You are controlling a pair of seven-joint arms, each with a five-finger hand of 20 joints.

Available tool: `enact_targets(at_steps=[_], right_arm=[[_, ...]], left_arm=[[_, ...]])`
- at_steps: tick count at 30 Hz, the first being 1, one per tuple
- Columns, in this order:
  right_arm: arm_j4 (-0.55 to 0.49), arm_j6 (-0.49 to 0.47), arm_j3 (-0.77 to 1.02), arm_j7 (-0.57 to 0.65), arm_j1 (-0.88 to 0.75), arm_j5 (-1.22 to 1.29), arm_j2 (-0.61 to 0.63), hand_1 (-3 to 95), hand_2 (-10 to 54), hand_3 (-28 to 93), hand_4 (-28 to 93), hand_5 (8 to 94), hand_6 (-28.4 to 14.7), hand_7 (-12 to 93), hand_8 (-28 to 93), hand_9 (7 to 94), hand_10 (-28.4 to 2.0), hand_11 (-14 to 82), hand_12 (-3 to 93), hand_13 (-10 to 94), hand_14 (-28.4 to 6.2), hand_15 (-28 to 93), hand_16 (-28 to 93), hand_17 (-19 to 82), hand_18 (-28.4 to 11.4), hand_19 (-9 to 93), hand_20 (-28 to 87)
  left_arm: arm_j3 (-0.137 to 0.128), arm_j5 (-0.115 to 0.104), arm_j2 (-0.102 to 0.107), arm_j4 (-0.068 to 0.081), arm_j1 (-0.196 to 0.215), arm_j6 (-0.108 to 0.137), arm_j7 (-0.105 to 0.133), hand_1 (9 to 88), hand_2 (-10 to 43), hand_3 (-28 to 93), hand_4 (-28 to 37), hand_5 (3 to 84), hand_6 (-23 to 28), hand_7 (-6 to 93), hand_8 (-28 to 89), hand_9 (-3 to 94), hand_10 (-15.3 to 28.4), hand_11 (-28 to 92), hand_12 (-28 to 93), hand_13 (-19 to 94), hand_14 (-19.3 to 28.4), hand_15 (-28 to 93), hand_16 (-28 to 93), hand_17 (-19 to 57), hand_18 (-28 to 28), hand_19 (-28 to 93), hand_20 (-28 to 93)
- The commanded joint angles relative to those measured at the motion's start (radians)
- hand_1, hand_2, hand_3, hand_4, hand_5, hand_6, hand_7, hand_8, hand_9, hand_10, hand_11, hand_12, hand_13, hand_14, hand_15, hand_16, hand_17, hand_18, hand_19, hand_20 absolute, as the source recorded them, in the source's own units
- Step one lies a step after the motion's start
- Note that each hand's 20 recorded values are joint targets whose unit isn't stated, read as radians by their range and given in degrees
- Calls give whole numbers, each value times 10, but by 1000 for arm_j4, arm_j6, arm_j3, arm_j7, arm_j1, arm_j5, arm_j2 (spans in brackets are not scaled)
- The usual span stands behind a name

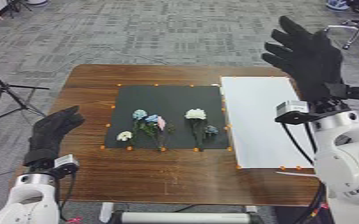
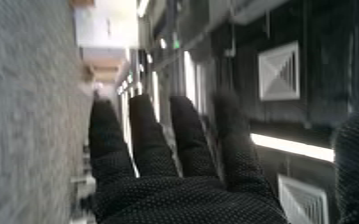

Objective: Arrange flowers

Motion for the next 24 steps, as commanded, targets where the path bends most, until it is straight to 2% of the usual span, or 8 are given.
enact_targets(at_steps=[1, 3, 6, 10, 14, 17, 21, 24], right_arm=[[10, -133, 62, -69, -200, -83, -93, 20, 97, 626, -161, 287, -9, 6, -53, 265, -130, -2, 74, 172, -162, -26, 187, 62, -172, 87, 188], [3, -88, 65, -85, -226, -62, -87, 8, 94, 638, -164, 312, -7, 11, -53, 287, -133, 7, 77, 179, -160, -24, 186, 64, -170, 91, 185], [-7, -30, 71, -100, -253, -50, -92, 14, 88, 654, -164, 369, -10, 30, -57, 358, -141, 33, 87, 246, -160, 22, 190, 101, -184, 106, 195], [-9, 16, 58, -114, -264, -45, -96, 31, 82, 672, -162, 407, -11, 51, -61, 391, -142, 40, 95, 278, -160, 52, 182, 122, -187, 112, 206], [-9, 33, 56, -91, -270, -45, -91, 46, 78, 686, -158, 440, -12, 66, -62, 414, -144, 46, 100, 313, -166, 78, 188, 142, -194, 127, 219], [-3, 53, 40, -93, -263, -44, -83, 59, 80, 685, -158, 475, -18, 77, -62, 448, -146, 55, 106, 363, -171, 105, 194, 157, -208, 141, 227], [9, 29, 34, -93, -238, -62, -87, 68, 84, 685, -156, 487, -20, 82, -64, 461, -146, 57, 110, 373, -171, 109, 193, 163, -205, 143, 230], [16, 1, 40, -75, -228, -64, -87, 73, 85, 684, -154, 491, -20, 83, -65, 465, -146, 57, 113, 375, -171, 112, 192, 164, -203, 144, 233]], left_arm=[[-15, 106, -14, -26, 16, -59, 19, 285, 56, 662, -270, 546, 9, 157, -68, 523, 154, 244, 155, 453, 192, 322, 3, 138, 158, 332, 325], [-14, 118, -17, -29, 16, -54, 29, 284, 56, 663, -269, 547, 9, 158, -67, 524, 154, 245, 155, 452, 193, 321, 1, 132, 156, 309, 313], [-15, 115, -22, -39, 25, -42, 50, 282, 54, 668, -268, 549, 8, 161, -69, 525, 152, 246, 155, 448, 193, 320, -1, 120, 145, 236, 274], [-21, 113, -29, -51, 43, -23, 75, 282, 53, 672, -268, 550, 6, 163, -70, 527, 150, 246, 155, 445, 192, 316, -1, 106, 138, 181, 241], [-14, 112, -28, -43, 42, -23, 81, 282, 52, 674, -268, 552, 5, 165, -70, 529, 150, 246, 155, 443, 190, 313, 0, 105, 134, 165, 231], [-8, 115, -29, -41, 35, -25, 96, 282, 51, 675, -270, 552, 5, 167, -71, 531, 150, 246, 155, 443, 190, 312, 1, 104, 135, 165, 231], [-9, 129, -24, -36, 28, -36, 108, 286, 53, 670, -268, 552, 6, 163, -69, 534, 150, 245, 156, 453, 190, 320, 3, 126, 156, 338, 330], [-2, 123, -25, -36, 21, -30, 121, 287, 54, 669, -265, 555, 6, 164, -70, 536, 150, 246, 156, 459, 191, 327, 4, 129, 161, 391, 361]])
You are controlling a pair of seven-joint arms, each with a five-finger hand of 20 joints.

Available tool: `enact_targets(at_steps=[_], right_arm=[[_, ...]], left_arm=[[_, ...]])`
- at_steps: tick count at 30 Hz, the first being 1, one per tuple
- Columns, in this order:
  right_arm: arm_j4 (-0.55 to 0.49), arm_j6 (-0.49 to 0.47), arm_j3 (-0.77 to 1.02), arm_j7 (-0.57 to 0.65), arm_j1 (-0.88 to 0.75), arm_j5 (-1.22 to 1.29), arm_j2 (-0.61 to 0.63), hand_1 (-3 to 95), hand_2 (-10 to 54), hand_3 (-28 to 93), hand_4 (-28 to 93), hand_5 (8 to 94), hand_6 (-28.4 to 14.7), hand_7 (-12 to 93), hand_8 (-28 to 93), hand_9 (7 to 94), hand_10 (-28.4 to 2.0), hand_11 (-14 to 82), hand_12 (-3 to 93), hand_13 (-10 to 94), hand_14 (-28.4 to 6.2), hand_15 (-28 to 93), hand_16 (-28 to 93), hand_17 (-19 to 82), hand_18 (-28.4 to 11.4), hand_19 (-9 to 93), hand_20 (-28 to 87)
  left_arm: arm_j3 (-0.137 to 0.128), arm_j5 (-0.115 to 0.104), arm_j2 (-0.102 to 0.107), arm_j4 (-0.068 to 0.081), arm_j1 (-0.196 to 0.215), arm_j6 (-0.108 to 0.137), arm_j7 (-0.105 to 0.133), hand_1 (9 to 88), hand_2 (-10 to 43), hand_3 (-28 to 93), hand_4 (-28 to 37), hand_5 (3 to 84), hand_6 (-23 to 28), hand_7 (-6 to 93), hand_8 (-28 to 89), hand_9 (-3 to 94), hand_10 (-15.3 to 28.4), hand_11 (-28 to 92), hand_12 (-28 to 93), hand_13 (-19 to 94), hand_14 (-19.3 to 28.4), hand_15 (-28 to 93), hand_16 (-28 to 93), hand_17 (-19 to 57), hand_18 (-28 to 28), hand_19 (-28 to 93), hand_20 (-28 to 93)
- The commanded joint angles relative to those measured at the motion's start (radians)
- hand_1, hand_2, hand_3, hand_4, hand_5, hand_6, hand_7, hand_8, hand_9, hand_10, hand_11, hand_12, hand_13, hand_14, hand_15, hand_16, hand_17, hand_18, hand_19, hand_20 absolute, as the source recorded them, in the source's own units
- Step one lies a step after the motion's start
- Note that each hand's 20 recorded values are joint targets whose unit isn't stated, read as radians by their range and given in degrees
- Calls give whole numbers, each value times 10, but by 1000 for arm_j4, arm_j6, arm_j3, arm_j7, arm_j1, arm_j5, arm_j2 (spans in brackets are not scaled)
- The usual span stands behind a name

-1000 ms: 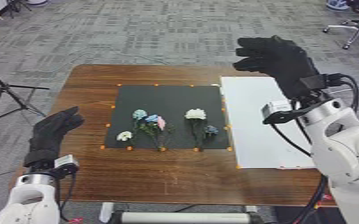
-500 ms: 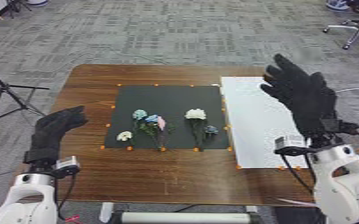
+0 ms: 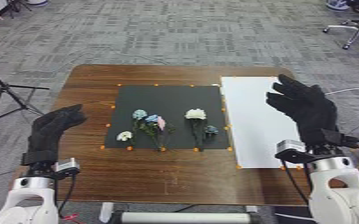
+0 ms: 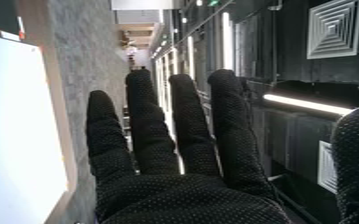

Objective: Arrange flowers

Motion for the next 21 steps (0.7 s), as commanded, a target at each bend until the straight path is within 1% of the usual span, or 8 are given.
enact_targets(at_steps=[1, 2, 4, 7, 13, 16, 19, 21], right_arm=[[16, -55, 1, 16, 33, -20, 0, 73, 84, 685, -153, 491, -20, 82, -65, 466, -146, 56, 113, 376, -171, 112, 192, 164, -203, 143, 234], [17, -79, 11, 38, 36, -25, -4, 74, 85, 685, -152, 491, -20, 82, -65, 466, -146, 56, 114, 376, -170, 113, 193, 164, -203, 144, 235], [20, -149, 37, 92, 42, -37, -11, 76, 86, 681, -152, 491, -20, 82, -65, 466, -146, 57, 116, 378, -172, 115, 193, 164, -206, 148, 238], [29, -231, 61, 116, 52, -91, -18, 82, 88, 674, -151, 487, -21, 78, -65, 464, -146, 56, 117, 380, -178, 116, 195, 162, -210, 156, 242], [34, -283, 67, 99, 64, -222, -32, 102, 80, 665, -141, 486, -23, 72, -60, 462, -146, 55, 119, 383, -182, 115, 196, 158, -210, 165, 241], [35, -315, 72, 95, 70, -264, -27, 106, 79, 664, -140, 486, -23, 72, -60, 463, -145, 55, 120, 383, -181, 114, 196, 157, -209, 164, 240], [32, -332, 74, 78, 77, -310, -33, 108, 80, 663, -139, 487, -23, 72, -60, 463, -145, 56, 120, 383, -182, 115, 196, 158, -208, 163, 239], [29, -330, 71, 75, 76, -317, -36, 110, 82, 665, -139, 487, -23, 72, -60, 464, -145, 56, 121, 383, -182, 114, 196, 158, -207, 162, 240]], left_arm=[[12, 3, -5, 0, -9, 9, 35, 288, 54, 668, -265, 555, 6, 165, -70, 536, 150, 246, 157, 457, 191, 326, 3, 128, 161, 383, 357], [16, 1, -3, -2, -10, 14, 40, 288, 54, 668, -265, 555, 6, 166, -70, 536, 150, 246, 157, 456, 191, 325, 2, 127, 159, 363, 347], [18, 0, -7, -6, -7, 12, 45, 286, 52, 673, -265, 555, 6, 167, -71, 537, 150, 247, 157, 454, 191, 323, 1, 119, 151, 275, 301], [22, -7, -11, -7, -3, 15, 55, 285, 51, 676, -265, 555, 4, 170, -72, 538, 149, 249, 156, 452, 190, 320, 1, 112, 141, 202, 259], [31, -8, -12, 0, -17, 16, 64, 285, 50, 679, -266, 557, 1, 174, -74, 541, 148, 249, 156, 451, 188, 318, 1, 109, 135, 166, 236], [39, -8, -17, 7, -29, 13, 67, 285, 49, 679, -267, 557, 1, 175, -75, 542, 148, 248, 155, 451, 188, 317, 1, 107, 135, 161, 233], [44, -10, -15, 17, -41, 6, 65, 285, 49, 680, -267, 557, 0, 175, -75, 541, 148, 249, 156, 451, 188, 317, 1, 106, 134, 157, 229], [45, -8, -16, 16, -42, 4, 64, 284, 48, 682, -267, 557, 0, 175, -76, 542, 148, 249, 156, 451, 188, 317, 2, 104, 134, 156, 228]])
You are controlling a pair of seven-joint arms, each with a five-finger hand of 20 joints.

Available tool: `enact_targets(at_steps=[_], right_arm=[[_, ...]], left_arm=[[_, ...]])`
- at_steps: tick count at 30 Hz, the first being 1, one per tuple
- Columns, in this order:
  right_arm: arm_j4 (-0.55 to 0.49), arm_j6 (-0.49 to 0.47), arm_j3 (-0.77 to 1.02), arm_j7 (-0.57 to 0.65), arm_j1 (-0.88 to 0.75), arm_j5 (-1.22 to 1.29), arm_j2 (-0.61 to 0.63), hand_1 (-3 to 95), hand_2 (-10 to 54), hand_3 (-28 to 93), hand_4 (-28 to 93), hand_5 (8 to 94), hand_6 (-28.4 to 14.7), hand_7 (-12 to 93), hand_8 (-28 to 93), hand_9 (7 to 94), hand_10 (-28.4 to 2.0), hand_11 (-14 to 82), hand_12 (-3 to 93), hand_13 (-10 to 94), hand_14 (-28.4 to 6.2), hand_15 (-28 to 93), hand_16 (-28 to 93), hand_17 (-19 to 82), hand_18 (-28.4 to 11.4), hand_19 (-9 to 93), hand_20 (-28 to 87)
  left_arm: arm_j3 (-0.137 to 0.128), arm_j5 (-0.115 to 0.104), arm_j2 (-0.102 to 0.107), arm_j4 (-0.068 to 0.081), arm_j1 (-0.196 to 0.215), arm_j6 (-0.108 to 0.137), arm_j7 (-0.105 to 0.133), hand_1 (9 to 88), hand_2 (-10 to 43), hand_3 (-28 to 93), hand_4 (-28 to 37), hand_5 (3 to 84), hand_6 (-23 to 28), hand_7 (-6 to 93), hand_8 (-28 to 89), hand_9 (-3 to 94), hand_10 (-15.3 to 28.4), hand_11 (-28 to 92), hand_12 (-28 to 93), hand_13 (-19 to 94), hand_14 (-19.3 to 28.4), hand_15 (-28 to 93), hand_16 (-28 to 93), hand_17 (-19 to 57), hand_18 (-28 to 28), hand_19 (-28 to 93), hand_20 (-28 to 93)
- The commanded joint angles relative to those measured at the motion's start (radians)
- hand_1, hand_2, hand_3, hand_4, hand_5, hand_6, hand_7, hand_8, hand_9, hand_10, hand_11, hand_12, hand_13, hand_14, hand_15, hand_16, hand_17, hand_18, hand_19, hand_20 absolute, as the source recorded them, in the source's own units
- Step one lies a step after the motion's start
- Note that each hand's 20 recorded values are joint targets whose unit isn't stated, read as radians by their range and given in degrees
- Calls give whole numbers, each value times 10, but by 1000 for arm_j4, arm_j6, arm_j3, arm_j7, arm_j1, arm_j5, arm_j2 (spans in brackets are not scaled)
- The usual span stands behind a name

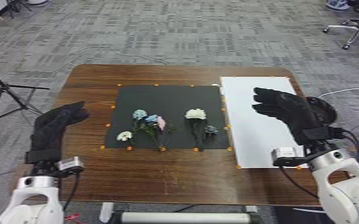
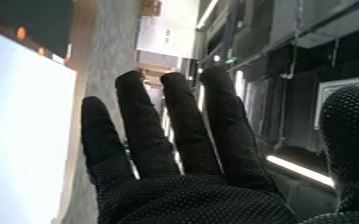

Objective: Arrange flowers

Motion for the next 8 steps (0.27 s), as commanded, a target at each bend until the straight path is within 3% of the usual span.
enact_targets(at_steps=[1, 8], right_arm=[[-9, -34, -1, -34, 5, -51, -13, 111, 82, 665, -139, 488, -23, 72, -60, 465, -144, 57, 122, 384, -182, 115, 196, 158, -207, 162, 240], [-13, -32, -16, -17, -5, -37, 5, 114, 84, 666, -139, 489, -23, 73, -60, 466, -144, 57, 124, 387, -182, 116, 197, 158, -207, 162, 241]], left_arm=[[13, -5, -11, 11, -25, -4, 11, 284, 48, 683, -266, 557, 0, 176, -76, 542, 147, 248, 156, 450, 188, 318, 2, 104, 134, 156, 228], [12, -3, -27, 5, -12, 8, 9, 285, 48, 682, -268, 558, 0, 176, -76, 542, 147, 248, 156, 450, 187, 317, 3, 102, 135, 156, 226]])
